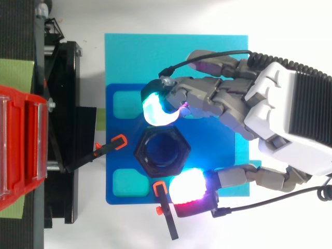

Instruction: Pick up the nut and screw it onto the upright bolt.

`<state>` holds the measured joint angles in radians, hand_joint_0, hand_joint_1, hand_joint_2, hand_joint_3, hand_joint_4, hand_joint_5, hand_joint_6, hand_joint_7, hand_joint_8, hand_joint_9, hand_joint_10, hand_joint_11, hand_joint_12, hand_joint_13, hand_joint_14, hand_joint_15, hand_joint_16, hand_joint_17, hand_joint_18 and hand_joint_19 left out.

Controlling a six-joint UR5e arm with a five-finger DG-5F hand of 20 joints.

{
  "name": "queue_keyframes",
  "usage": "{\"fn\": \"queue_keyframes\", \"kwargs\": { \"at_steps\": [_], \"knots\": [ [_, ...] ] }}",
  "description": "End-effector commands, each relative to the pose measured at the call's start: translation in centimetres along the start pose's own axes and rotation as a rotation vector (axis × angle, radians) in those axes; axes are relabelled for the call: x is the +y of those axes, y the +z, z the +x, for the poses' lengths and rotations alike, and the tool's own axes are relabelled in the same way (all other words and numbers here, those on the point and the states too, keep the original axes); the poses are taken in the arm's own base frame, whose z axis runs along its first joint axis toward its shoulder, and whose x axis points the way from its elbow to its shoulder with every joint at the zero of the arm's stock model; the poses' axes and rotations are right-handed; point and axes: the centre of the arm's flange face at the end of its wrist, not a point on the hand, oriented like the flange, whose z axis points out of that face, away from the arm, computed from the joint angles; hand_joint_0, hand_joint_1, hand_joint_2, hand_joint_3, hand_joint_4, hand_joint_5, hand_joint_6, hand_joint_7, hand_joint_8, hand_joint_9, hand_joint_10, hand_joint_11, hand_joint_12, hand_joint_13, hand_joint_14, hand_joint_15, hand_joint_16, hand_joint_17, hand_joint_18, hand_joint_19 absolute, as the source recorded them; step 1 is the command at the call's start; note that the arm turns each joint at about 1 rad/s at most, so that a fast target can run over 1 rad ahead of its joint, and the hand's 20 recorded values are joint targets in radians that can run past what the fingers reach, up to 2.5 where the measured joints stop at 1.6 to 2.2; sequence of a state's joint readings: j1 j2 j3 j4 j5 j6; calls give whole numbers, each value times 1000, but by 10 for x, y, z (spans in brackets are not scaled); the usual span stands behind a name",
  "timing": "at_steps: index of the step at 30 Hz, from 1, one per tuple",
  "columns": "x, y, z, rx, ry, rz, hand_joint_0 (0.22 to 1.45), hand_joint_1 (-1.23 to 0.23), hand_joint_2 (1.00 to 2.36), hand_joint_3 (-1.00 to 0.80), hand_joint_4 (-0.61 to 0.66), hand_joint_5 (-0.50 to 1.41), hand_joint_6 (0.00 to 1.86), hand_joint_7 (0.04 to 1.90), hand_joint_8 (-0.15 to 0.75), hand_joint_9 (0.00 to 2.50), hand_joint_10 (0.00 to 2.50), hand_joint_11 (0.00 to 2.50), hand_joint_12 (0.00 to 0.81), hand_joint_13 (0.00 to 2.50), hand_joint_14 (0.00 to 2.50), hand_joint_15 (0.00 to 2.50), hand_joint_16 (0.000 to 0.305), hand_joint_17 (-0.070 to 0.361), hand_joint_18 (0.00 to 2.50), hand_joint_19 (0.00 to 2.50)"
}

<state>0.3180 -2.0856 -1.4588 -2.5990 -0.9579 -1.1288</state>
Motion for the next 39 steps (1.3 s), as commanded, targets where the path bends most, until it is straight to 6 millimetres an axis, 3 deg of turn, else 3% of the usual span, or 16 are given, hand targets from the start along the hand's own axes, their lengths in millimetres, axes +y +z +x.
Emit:
{"fn": "queue_keyframes", "kwargs": {
  "at_steps": [1,39],
  "knots": [
    [0,0,-1,0,0,0,563,-685,1000,-500,303,-157,504,1025,331,861,8,275,294,756,2,45,28,62,472,0],
    [-8,3,-4,4,-5,5,564,-684,1000,-500,302,-156,504,1024,326,862,8,281,290,759,2,51,27,62,469,0]
  ]
}}
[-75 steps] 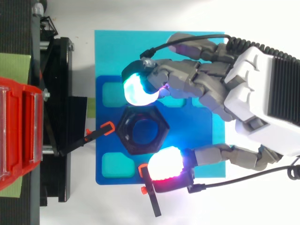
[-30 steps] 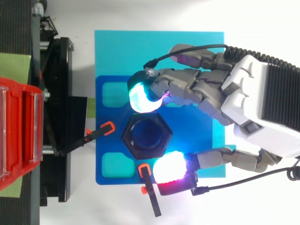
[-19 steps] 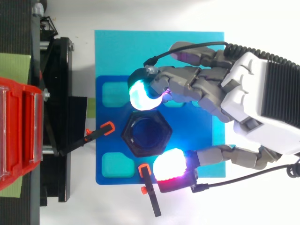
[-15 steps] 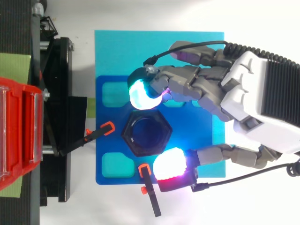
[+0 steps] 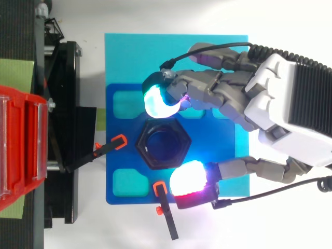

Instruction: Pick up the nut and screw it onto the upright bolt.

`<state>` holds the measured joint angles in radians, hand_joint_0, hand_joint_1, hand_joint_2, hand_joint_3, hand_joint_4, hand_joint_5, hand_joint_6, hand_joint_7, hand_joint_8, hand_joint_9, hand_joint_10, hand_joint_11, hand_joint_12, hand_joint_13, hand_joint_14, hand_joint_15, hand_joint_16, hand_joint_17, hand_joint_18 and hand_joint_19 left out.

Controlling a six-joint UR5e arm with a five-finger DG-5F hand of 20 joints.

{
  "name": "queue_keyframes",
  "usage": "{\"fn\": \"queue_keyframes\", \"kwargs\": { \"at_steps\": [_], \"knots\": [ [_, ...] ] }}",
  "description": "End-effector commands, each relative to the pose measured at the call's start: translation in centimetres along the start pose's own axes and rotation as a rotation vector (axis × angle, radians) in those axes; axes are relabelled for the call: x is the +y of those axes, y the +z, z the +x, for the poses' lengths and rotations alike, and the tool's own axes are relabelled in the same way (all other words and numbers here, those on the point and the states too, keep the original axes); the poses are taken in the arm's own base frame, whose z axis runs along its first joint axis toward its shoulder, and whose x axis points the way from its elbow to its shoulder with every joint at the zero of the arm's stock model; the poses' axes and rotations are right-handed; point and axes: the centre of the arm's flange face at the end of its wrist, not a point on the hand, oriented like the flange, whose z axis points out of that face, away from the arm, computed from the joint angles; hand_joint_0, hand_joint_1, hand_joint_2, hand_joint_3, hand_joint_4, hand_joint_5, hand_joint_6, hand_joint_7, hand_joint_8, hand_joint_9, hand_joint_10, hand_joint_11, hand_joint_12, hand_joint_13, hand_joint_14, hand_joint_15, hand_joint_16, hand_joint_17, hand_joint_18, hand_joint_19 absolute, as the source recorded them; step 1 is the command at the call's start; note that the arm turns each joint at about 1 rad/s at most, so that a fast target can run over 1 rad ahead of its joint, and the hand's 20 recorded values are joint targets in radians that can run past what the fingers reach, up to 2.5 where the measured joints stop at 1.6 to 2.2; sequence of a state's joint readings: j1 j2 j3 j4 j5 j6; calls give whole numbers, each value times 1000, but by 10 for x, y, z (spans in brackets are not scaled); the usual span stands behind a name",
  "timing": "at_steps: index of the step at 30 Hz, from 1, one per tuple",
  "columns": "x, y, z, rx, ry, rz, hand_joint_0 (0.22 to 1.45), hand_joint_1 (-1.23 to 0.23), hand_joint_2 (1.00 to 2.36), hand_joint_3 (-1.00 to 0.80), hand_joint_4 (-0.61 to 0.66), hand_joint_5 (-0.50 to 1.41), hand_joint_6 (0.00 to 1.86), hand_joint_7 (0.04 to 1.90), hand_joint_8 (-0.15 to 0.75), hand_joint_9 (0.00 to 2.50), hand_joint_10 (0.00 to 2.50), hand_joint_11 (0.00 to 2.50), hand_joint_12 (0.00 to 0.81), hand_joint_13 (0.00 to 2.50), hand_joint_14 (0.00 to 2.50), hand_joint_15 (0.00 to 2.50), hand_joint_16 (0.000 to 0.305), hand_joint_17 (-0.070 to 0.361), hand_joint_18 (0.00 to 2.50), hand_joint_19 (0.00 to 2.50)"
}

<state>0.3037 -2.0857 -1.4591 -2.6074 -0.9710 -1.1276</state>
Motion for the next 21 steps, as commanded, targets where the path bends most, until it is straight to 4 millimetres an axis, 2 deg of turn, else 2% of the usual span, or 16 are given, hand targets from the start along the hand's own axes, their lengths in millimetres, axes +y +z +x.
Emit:
{"fn": "queue_keyframes", "kwargs": {
  "at_steps": [1,21],
  "knots": [
    [0,0,0,0,0,0,563,-685,1000,-500,303,-156,504,1024,325,864,8,282,291,759,0,49,27,62,469,0],
    [2,0,1,7,-1,-17,562,-686,1000,-500,304,-156,504,1024,325,868,9,276,293,759,4,50,28,62,470,0]
  ]
}}
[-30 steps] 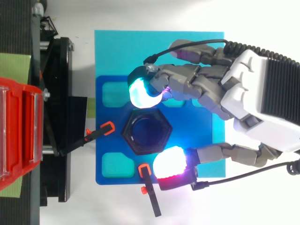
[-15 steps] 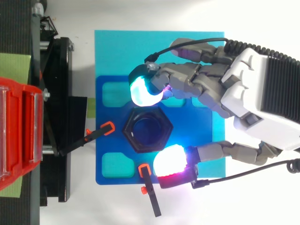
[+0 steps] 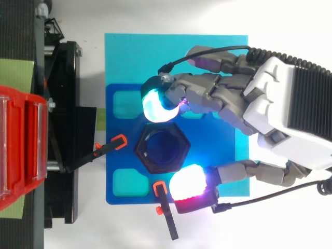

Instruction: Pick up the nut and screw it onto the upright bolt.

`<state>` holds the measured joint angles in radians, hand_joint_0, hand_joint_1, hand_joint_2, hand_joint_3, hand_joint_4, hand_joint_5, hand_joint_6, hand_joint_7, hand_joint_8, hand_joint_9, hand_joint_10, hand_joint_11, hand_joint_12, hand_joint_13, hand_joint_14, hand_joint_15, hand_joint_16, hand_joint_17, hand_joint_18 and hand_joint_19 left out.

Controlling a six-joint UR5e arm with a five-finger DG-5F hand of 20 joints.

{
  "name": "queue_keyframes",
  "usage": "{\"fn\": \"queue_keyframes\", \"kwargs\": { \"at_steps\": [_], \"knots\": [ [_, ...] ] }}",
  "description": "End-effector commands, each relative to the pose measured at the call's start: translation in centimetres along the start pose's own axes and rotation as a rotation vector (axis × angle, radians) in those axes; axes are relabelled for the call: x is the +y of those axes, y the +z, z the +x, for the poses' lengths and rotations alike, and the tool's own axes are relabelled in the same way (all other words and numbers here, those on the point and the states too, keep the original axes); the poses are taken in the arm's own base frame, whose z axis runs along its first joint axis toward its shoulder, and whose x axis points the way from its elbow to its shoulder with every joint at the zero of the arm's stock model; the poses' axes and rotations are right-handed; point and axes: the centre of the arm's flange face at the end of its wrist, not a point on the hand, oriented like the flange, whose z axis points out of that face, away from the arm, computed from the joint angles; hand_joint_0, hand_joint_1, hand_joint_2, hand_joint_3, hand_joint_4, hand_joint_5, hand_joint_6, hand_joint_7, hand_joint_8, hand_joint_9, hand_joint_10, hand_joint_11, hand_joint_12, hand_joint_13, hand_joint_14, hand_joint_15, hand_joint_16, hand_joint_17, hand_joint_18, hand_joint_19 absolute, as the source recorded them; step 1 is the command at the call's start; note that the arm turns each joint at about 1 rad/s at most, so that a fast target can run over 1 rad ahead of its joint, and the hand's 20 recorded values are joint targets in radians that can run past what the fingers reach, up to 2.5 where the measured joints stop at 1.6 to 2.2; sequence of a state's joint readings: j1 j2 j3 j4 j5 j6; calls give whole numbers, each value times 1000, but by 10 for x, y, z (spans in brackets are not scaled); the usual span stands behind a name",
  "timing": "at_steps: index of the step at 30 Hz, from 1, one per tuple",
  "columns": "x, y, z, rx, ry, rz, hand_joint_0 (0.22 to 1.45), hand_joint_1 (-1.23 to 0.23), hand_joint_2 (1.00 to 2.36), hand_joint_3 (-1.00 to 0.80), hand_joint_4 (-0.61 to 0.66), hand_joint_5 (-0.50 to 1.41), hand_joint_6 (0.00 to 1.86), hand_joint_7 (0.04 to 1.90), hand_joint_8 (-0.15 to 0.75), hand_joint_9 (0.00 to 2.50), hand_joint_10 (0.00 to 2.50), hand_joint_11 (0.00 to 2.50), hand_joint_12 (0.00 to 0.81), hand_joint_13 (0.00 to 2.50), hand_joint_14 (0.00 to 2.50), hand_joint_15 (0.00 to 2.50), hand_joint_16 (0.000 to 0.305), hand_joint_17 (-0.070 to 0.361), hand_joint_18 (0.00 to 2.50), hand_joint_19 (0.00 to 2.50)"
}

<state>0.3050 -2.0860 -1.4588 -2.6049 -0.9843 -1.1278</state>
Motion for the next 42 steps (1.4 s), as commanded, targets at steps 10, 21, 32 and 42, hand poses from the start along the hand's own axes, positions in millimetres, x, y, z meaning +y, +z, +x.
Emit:
{"fn": "queue_keyframes", "kwargs": {
  "at_steps": [10,21,32,42],
  "knots": [
    [0,-1,1,7,-5,-3,563,-685,1000,-500,299,-156,503,1024,325,868,8,272,293,762,0,52,28,63,472,0],
    [-3,-2,2,20,-12,3,563,-685,1000,-500,303,-155,504,1020,326,871,8,277,293,760,2,51,28,63,475,0],
    [-8,-5,5,31,-22,5,563,-684,1000,-500,307,-155,504,1020,327,869,8,279,293,761,2,52,28,63,477,0],
    [-11,-7,8,28,-18,2,563,-684,1000,-500,302,-155,504,1020,328,868,8,279,294,761,0,49,28,64,475,0]
  ]
}}
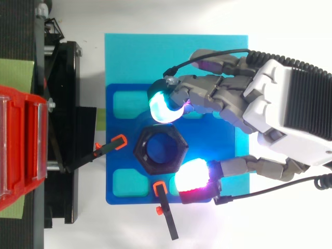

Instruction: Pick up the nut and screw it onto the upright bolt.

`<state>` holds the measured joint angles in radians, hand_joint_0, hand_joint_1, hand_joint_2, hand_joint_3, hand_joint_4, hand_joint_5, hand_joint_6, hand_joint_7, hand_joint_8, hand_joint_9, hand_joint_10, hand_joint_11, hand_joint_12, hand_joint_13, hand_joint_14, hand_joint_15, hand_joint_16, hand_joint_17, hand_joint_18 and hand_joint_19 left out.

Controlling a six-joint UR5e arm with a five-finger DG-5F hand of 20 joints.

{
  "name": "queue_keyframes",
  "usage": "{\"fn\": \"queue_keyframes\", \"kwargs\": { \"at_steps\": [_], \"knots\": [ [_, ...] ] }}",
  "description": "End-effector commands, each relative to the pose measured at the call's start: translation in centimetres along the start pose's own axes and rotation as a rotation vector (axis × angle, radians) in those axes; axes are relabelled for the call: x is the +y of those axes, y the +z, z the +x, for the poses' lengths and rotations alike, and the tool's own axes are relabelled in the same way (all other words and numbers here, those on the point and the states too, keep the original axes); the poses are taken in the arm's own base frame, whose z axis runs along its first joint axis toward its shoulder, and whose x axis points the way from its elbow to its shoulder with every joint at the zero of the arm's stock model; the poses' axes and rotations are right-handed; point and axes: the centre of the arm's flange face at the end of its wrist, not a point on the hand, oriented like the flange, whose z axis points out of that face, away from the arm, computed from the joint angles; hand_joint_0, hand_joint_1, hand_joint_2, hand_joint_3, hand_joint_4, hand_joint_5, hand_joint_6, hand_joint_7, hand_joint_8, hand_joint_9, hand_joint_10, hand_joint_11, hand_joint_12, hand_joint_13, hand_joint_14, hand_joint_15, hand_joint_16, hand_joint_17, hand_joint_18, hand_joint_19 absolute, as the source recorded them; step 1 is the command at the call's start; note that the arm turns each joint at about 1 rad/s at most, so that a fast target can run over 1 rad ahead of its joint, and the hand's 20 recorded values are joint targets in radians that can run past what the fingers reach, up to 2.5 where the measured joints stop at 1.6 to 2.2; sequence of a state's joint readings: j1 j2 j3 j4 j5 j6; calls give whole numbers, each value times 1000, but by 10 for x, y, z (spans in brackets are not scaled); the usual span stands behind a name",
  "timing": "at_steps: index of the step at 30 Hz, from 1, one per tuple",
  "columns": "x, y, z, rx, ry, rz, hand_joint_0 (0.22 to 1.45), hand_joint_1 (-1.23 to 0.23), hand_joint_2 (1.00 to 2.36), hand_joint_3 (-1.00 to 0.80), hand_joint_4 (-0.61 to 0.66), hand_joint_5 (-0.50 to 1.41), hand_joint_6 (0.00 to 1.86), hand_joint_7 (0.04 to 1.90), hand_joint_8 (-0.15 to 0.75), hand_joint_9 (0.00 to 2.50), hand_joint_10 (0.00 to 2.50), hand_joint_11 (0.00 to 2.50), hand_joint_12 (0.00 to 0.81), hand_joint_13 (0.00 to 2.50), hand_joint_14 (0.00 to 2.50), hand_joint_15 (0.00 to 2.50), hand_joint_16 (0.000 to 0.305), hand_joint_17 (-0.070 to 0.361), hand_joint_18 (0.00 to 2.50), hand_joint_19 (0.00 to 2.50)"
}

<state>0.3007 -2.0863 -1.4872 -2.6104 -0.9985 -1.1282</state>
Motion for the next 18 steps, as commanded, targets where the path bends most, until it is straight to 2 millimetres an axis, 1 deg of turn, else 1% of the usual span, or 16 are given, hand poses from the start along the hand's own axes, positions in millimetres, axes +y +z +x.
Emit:
{"fn": "queue_keyframes", "kwargs": {
  "at_steps": [1,11,13,15,18],
  "knots": [
    [0,0,0,-1,0,-2,563,-684,1000,-500,303,-155,503,1026,326,868,8,271,293,761,1,52,28,64,477,0],
    [1,0,0,0,2,-9,558,-693,1000,-500,290,-159,503,1014,325,849,8,260,298,750,0,48,29,64,471,0],
    [1,0,0,3,0,-9,543,-712,1000,-500,271,-181,503,922,311,798,7,226,309,685,0,34,31,70,447,0],
    [0,0,0,2,2,-8,498,-732,1000,-500,234,-207,503,812,298,666,4,118,333,527,0,0,37,84,348,0],
    [-2,1,-1,5,-1,-5,457,-709,1000,-500,215,-226,502,720,300,578,0,0,349,422,0,0,42,95,261,0]
  ]
}}
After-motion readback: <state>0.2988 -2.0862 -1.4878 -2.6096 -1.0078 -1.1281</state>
